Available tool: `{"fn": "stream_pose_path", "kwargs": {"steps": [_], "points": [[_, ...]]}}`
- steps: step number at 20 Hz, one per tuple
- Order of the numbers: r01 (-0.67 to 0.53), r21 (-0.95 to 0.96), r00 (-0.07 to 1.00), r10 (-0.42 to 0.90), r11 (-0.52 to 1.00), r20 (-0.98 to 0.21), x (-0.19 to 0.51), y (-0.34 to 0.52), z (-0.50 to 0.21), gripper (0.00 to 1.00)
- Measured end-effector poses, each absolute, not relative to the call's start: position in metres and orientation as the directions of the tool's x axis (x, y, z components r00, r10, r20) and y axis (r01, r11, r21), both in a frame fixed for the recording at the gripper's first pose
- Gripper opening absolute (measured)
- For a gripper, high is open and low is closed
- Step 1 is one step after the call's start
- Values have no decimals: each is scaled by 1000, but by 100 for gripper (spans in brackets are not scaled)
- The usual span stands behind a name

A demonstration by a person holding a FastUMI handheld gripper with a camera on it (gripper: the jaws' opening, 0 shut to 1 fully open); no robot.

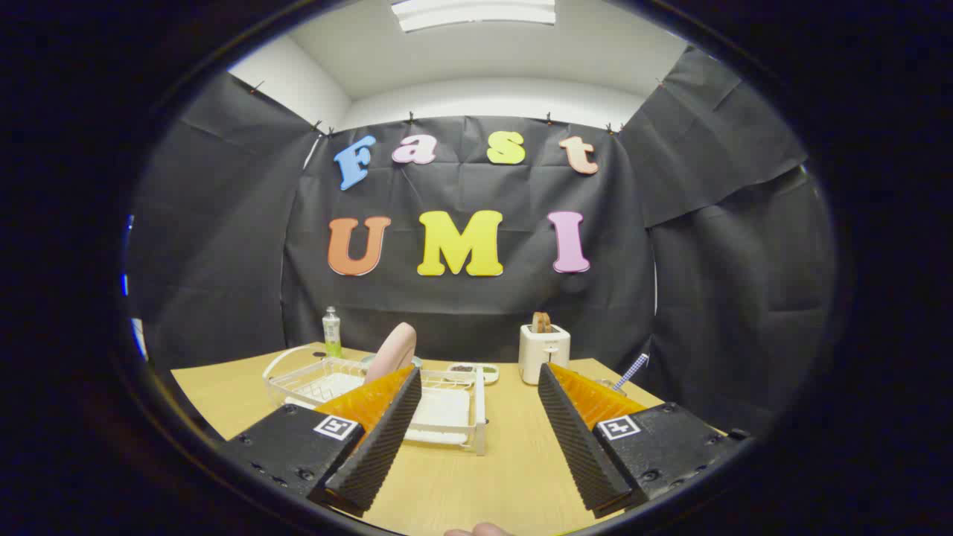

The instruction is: Take the plate from the dish rack, then take the spoon from the basket and place it into the plate.

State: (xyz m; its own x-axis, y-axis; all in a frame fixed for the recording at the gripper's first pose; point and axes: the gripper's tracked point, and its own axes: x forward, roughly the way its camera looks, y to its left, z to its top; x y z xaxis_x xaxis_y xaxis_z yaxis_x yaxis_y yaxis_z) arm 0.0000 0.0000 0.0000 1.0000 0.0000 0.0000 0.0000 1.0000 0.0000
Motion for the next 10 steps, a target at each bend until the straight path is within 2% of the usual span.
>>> {"fn": "stream_pose_path", "kwargs": {"steps": [10], "points": [[0, 18, 1000, 0, 1000, 14, 1, 5, 4, 100]]}}
